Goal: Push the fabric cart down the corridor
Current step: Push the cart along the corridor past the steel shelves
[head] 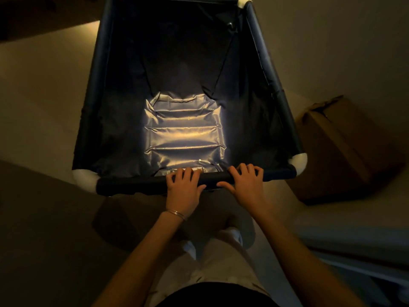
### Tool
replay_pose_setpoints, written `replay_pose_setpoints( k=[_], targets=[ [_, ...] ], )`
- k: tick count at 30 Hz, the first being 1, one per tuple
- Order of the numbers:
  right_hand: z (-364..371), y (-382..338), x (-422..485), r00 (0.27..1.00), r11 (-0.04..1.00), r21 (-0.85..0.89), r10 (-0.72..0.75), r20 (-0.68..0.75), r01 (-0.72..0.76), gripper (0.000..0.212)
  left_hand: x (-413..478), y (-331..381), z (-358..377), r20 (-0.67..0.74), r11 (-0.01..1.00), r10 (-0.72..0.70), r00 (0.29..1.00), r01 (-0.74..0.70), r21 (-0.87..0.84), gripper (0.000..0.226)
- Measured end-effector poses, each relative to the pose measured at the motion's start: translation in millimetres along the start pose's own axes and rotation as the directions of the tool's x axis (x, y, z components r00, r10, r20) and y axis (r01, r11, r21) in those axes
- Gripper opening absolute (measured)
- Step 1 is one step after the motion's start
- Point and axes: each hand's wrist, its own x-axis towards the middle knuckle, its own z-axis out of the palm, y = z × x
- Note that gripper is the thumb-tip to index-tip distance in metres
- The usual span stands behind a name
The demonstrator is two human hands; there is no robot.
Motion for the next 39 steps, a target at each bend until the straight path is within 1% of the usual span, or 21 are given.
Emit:
replay_pose_setpoints(
  k=[4, 5, 9, 11, 14, 17, 24, 30, 31, 34, 39],
  targets=[
    [2, -15, -13, 0.998, 0.998, 0.023, 0.051, -0.037, -0.051, 0.060, -2, -19, -4, 0.035, 0.997, 0.064, 0.997, -0.062, -0.043, 0.038],
    [3, -19, -15, 0.997, 0.997, 0.040, 0.060, -0.043, -0.059, 0.059, -1, -23, -5, 0.038, 0.996, 0.073, 0.997, -0.071, -0.060, 0.041],
    [7, -26, -20, 0.991, 0.975, 0.210, 0.097, -0.092, -0.076, 0.054, 8, -43, -7, 0.036, 0.988, 0.120, 0.992, -0.116, -0.103, 0.047],
    [8, -30, -18, 0.986, 0.964, 0.253, 0.117, -0.116, -0.085, 0.052, 17, -53, -5, 0.048, 0.983, 0.145, 0.988, -0.139, -0.117, 0.049],
    [7, -37, -6, 0.985, 0.961, 0.253, 0.138, -0.100, -0.109, 0.050, 35, -64, -3, 0.046, 0.976, 0.164, 0.985, -0.155, -0.152, 0.052],
    [5, -36, 14, 0.987, 0.956, 0.264, 0.151, -0.061, -0.129, 0.052, 60, -63, -2, 0.039, 0.977, 0.136, 0.990, -0.127, -0.171, 0.056],
    [-1, -9, 78, 0.984, 0.956, 0.252, 0.169, -0.055, -0.150, 0.053, 134, -56, 6, 0.043, 0.978, 0.100, 0.994, -0.090, -0.190, 0.061],
    [-6, 35, 136, 0.995, 0.973, 0.215, 0.095, -0.016, -0.090, 0.060, 189, -39, 17, 0.054, 0.977, 0.056, 0.997, -0.043, -0.209, 0.063],
    [-7, 43, 147, 0.997, 0.975, 0.209, 0.082, -0.013, -0.077, 0.058, 198, -37, 19, 0.058, 0.977, 0.047, 0.997, -0.033, -0.212, 0.063],
    [-8, 65, 179, 0.999, 0.977, 0.208, 0.038, -0.004, -0.037, 0.045, 226, -29, 24, 0.067, 0.975, 0.017, 0.998, -0.001, -0.222, 0.063],
    [-16, 95, 234, 0.998, 0.975, 0.219, -0.036, 0.044, 0.025, 0.044, 273, -18, 28, 0.089, 0.966, -0.051, 0.995, 0.072, -0.249, 0.066]
  ],
)
